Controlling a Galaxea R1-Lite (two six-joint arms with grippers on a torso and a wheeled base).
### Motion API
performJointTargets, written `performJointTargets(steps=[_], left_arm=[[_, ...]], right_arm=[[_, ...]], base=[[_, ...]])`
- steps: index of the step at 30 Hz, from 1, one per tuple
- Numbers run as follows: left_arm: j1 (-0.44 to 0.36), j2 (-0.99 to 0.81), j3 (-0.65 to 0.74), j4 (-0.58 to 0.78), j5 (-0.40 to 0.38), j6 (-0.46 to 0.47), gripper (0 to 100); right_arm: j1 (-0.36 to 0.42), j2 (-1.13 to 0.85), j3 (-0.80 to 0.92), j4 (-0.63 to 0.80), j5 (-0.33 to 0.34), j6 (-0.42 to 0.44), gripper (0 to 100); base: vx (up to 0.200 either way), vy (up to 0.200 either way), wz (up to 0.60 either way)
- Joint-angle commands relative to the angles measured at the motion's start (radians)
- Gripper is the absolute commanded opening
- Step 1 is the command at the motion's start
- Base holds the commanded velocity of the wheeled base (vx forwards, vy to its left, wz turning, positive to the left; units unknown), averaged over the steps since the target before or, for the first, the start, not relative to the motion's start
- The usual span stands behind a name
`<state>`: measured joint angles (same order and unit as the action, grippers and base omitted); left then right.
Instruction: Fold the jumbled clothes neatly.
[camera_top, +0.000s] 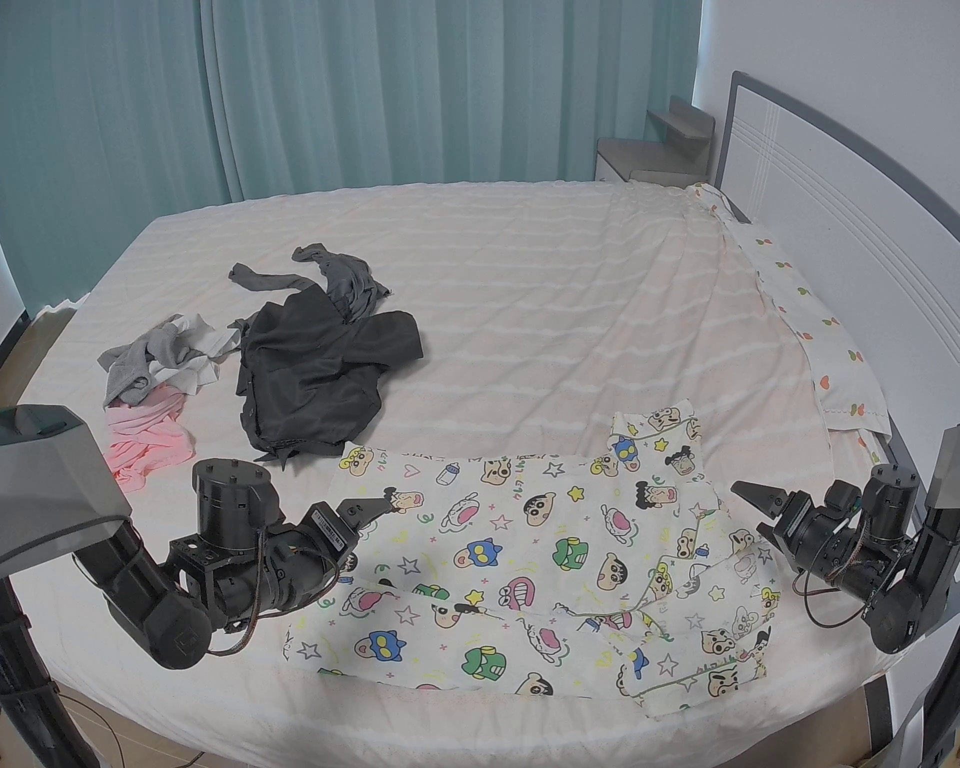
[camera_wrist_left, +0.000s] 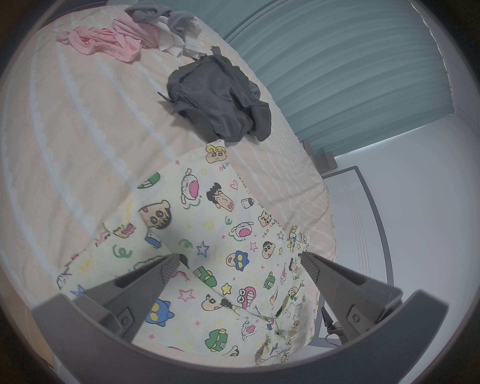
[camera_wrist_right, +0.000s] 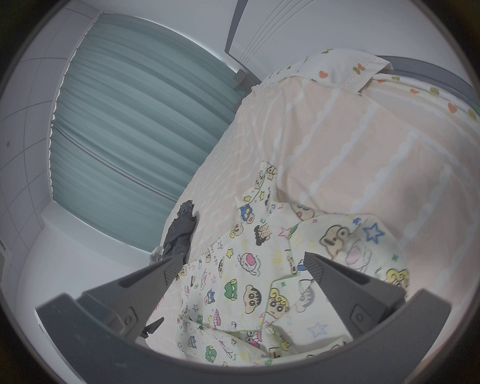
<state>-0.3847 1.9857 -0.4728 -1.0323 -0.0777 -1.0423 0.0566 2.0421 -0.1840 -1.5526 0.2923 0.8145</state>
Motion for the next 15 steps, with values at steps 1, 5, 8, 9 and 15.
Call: performJointTargets(steps=[1, 5, 8, 9, 15], left_arm=[[0.004, 0.004, -0.003, 0.000, 0.001, -0.001, 100], [0.010, -0.001, -0.006, -0.002, 0.001, 0.001, 100], [0.012, -0.007, -0.007, -0.009, -0.001, 0.001, 100], [0.012, -0.007, -0.006, -0.023, -0.001, 0.002, 100], [0.010, 0.007, 0.006, -0.077, 0.007, 0.047, 100]], right_arm=[[0.000, 0.004, 0.000, -0.014, 0.001, -0.006, 100], [0.000, 0.006, 0.000, -0.012, 0.001, -0.009, 100], [0.000, 0.006, 0.000, -0.012, 0.001, -0.009, 100], [0.000, 0.006, 0.001, -0.012, 0.001, -0.009, 100], [0.002, 0.007, 0.008, -0.012, 0.001, -0.017, 100]], base=[[0.000, 0.000, 0.00], [0.000, 0.000, 0.00], [0.000, 0.000, 0.00], [0.200, 0.000, 0.00], [0.167, 0.000, 0.00]])
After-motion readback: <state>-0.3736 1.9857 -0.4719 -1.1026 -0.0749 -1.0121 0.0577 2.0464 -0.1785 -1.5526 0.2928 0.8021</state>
